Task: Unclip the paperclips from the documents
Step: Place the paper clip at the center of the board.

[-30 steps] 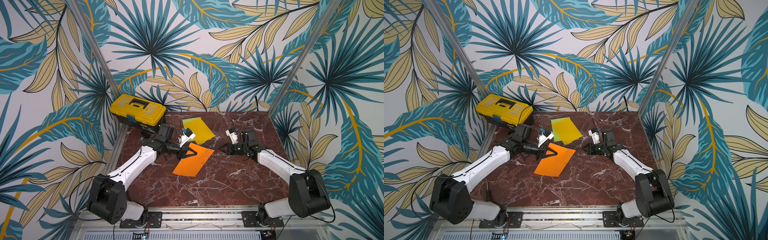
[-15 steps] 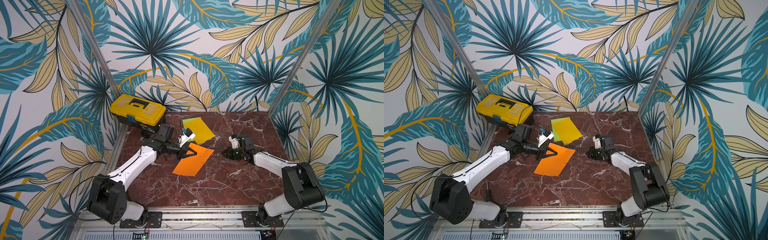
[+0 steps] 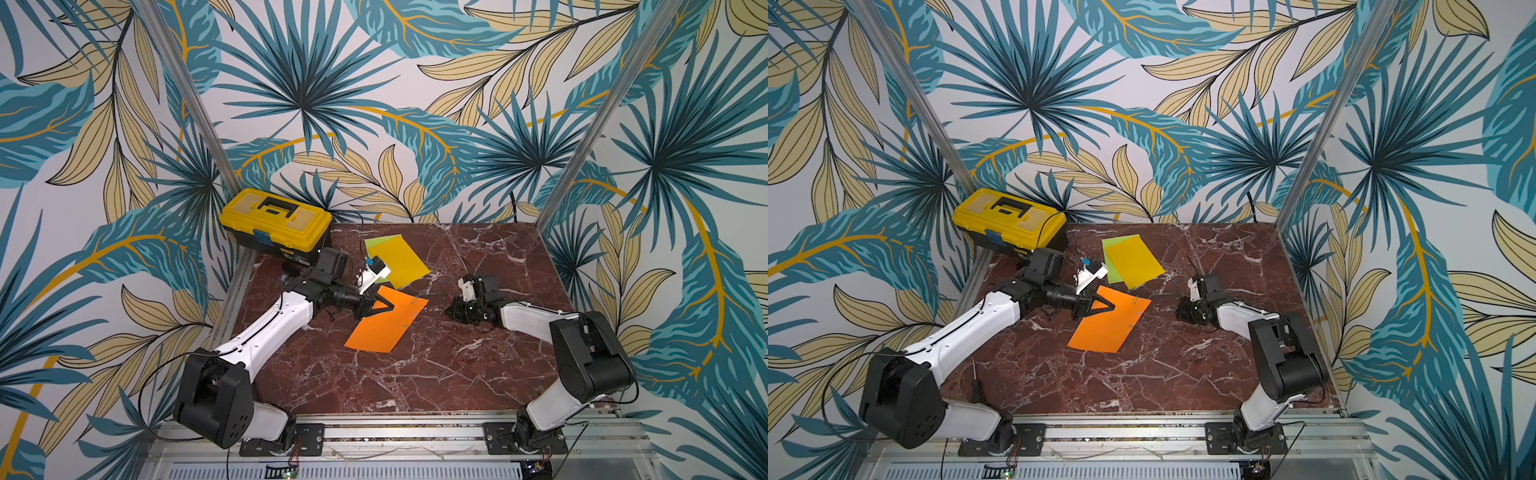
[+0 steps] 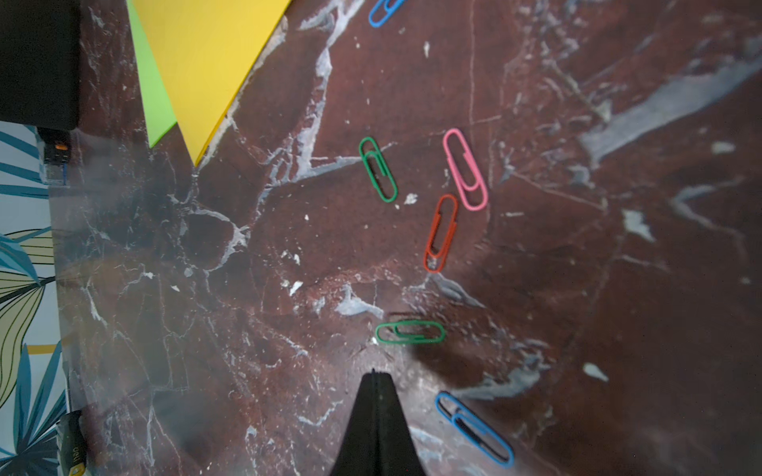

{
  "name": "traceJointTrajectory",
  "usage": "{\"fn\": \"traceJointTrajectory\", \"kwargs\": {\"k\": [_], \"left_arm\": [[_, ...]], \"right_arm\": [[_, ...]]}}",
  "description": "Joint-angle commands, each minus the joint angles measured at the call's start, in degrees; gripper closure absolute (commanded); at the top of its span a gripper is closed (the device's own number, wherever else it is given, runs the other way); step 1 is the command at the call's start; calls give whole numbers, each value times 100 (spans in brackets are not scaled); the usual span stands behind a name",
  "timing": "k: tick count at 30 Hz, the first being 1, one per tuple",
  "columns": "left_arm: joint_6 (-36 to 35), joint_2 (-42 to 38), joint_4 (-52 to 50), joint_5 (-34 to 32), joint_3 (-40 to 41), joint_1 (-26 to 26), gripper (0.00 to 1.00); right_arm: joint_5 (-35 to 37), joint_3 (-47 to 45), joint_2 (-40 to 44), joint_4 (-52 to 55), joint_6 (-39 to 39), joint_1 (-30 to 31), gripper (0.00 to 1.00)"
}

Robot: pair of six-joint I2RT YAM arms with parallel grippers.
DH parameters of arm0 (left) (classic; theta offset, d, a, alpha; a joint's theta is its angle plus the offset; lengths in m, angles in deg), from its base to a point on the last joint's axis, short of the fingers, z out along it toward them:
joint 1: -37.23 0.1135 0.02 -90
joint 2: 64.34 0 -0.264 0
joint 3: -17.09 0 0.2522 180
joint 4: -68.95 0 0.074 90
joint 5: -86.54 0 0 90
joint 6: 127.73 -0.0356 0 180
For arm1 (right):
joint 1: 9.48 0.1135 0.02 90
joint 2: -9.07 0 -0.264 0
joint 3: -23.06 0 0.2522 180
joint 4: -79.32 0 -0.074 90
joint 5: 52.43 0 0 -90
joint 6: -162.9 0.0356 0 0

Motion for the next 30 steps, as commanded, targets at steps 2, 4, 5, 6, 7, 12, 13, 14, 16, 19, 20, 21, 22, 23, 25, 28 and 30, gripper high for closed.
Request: {"fn": "traceJointTrajectory", "kwargs": {"k": [2, 4, 5, 6, 7, 12, 13, 14, 16, 19, 20, 21, 22, 23, 25, 28, 30], "left_arm": [[17, -42, -9, -11, -38, 19, 100], [15, -43, -9, -11, -39, 22, 100], [22, -43, -9, -11, -42, 20, 100], [22, -45, -4, -8, -44, 25, 100], [22, -45, -7, -12, -39, 23, 100], [26, -41, -9, 6, -40, 22, 100], [26, -26, -9, 4, -46, 18, 100], [26, -31, -9, -1, -42, 14, 100], [35, -23, -9, 6, -46, 13, 100], [44, -14, -5, 11, -55, 13, 100], [44, -15, -7, 12, -51, 17, 100], [50, -10, -9, 4, -55, 18, 100], [53, -13, -9, 6, -61, 18, 100], [52, -15, -9, 6, -64, 18, 100], [53, -8, -5, 7, -69, 18, 100], [61, -16, -9, 1, -71, 18, 100], [70, -24, -9, 13, -82, 18, 100]], "right_arm": [[138, -4, -102, 179, 24, -12, 91], [155, -4, -95, 202, 8, -12, 90], [155, -13, -85, 215, -4, -13, 90], [159, -17, -60, 224, -13, -12, 89], [173, -8, -33, 243, -28, -12, 88], [193, 46, 86, 414, -135, -12, 81], [191, 50, 112, 443, -162, -12, 80], [191, 63, 133, 469, -186, -12, 80], [169, 67, 194, 499, -249, -12, 79], [147, 67, 314, 542, -328, -16, 78], [139, 68, 354, 549, -354, -12, 77], [138, 68, 400, 582, -388, -12, 77], [139, 67, 444, 612, -426, -12, 77], [107, 65, 494, 613, -463, -12, 77], [68, 40, 618, 639, -551, -16, 77], [-27, -33, 817, 648, -706, -12, 77], [-241, -131, 982, 533, -833, -14, 76]]}}
